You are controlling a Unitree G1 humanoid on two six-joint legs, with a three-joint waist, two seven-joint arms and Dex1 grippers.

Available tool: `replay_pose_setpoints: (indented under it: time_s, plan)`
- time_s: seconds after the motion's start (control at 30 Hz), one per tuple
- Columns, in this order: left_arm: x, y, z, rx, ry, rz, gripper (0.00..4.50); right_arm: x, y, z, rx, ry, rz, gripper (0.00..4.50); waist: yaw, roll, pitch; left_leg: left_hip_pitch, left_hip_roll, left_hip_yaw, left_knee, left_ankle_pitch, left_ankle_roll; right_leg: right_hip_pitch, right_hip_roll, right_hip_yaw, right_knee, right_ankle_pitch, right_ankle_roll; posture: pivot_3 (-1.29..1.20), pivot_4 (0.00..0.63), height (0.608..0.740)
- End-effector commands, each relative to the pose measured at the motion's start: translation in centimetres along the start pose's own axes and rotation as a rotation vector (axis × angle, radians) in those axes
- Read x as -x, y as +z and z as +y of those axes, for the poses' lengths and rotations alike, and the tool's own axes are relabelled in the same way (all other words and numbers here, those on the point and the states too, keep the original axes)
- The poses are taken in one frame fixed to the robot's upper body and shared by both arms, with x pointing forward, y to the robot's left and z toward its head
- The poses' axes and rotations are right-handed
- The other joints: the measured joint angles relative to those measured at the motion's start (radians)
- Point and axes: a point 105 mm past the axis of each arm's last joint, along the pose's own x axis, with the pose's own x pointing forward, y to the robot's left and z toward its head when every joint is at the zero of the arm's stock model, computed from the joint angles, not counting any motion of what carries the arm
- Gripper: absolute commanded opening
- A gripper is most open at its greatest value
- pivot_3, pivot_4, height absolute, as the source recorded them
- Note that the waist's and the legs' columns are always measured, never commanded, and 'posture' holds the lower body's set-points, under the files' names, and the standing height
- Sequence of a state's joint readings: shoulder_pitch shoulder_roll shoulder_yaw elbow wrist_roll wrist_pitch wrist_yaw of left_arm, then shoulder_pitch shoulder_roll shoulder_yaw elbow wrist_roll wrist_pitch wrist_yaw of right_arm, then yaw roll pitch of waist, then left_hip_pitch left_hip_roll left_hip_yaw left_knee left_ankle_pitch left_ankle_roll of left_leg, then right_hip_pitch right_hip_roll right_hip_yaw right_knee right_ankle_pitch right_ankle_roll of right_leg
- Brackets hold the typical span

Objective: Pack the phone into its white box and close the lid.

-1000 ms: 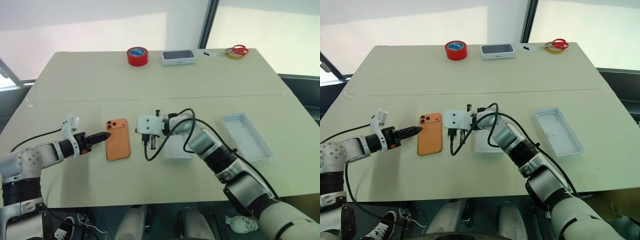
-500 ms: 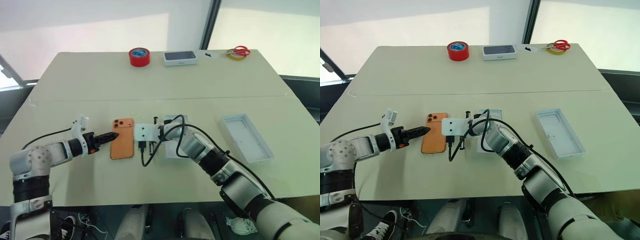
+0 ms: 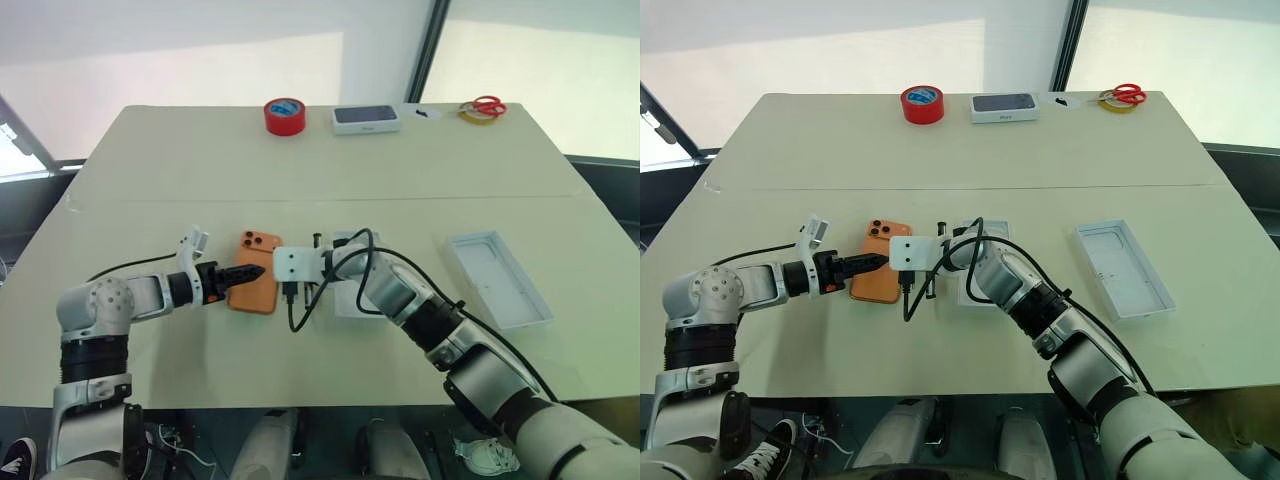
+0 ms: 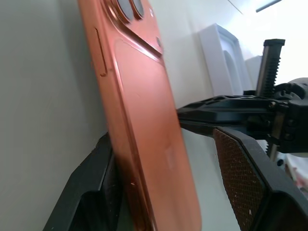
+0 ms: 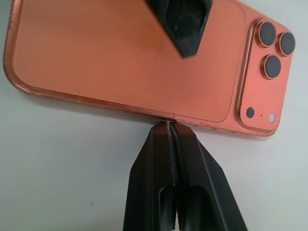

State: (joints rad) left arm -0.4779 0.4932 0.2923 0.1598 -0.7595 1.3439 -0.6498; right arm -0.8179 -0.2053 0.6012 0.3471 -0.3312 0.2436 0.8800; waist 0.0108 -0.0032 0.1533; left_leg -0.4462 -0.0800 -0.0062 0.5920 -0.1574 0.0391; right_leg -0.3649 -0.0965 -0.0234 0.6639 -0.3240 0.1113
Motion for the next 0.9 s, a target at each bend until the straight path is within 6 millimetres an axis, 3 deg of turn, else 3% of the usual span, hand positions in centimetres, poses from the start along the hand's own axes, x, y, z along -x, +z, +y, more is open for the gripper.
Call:
replay_pose_setpoints:
  time_s: [0.03, 0.17, 0.27, 0.43, 0.57, 0.67, 0.8, 0.9]
  plan:
    - [-0.2, -0.4, 0.3, 0.088, -0.026, 0.008, 2.91, 0.2, -0.1, -0.2, -0.005, -0.018, -0.002, 0.09, -0.001, 0.0, 0.0, 0.0, 0.0, 0.0, 0.0, 0.0, 0.0, 0.0, 0.0, 0.0, 0.0, 0.0, 0.0, 0.0, 0.15, 0.738]
    - [0.2, -0.6, 0.7, 0.104, -0.018, 0.014, 1.6, 0.3, -0.1, -0.2, -0.001, -0.021, -0.001, 0.0, -0.005, 0.0, 0.0, 0.0, 0.0, 0.0, 0.0, 0.001, -0.001, 0.0, 0.0, 0.0, 0.0, 0.0, 0.0, 0.0, 0.15, 0.738]
    - [0.5, -0.6, 0.7, 0.134, -0.031, 0.005, 0.1, 0.3, -0.1, -0.4, -0.003, -0.031, -0.006, 0.0, -0.006, -0.001, 0.0, 0.0, 0.0, 0.0, -0.001, 0.001, -0.001, -0.001, 0.0, 0.0, 0.0, 0.0, 0.0, 0.0, 0.15, 0.738]
    - [1.0, -0.6, 0.8, 0.226, -0.078, -0.033, 0.04, 1.0, 0.5, -1.3, -0.041, -0.073, -0.066, 0.0, -0.021, -0.001, 0.0, 0.001, 0.001, 0.0, -0.002, -0.001, 0.001, -0.001, 0.0, 0.0, -0.001, 0.0, 0.0, 0.0, 0.15, 0.738]
    - [1.4, -0.4, 0.4, 0.216, -0.103, -0.056, 0.04, 3.0, 2.2, -1.8, -0.195, -0.045, -0.244, 0.0, -0.025, -0.001, 0.001, 0.001, 0.001, 0.0, -0.002, 0.0, -0.001, -0.001, 0.0, 0.0, -0.001, 0.0, 0.0, 0.0, 0.15, 0.738]
    - [1.6, 1.0, -0.4, 0.187, -0.155, -0.142, 0.0, 6.2, 3.5, -1.8, -0.279, 0.039, -0.418, 0.85, -0.025, -0.001, 0.001, 0.0, 0.001, 0.0, -0.003, -0.001, 0.001, -0.002, 0.0, 0.0, -0.001, 0.0, 0.0, 0.0, 0.15, 0.738]
    - [1.6, 2.2, -0.7, 0.144, -0.147, -0.236, 0.0, 8.7, 1.0, -0.1, -0.127, 0.053, -0.349, 2.85, -0.016, -0.004, 0.003, -0.001, 0.001, 0.0, -0.003, -0.002, 0.002, -0.001, 0.0, 0.0, -0.003, 0.0, 0.0, 0.0, 0.15, 0.738]
    - [1.4, 2.4, -1.1, 0.121, -0.158, -0.252, 0.0, 10.5, -1.3, 2.2, -0.103, 0.108, -0.3, 2.85, -0.019, -0.005, 0.003, -0.002, 0.001, 0.0, -0.003, -0.002, 0.003, -0.001, 0.0, 0.0, -0.006, 0.0, 0.0, 0.0, 0.15, 0.738]
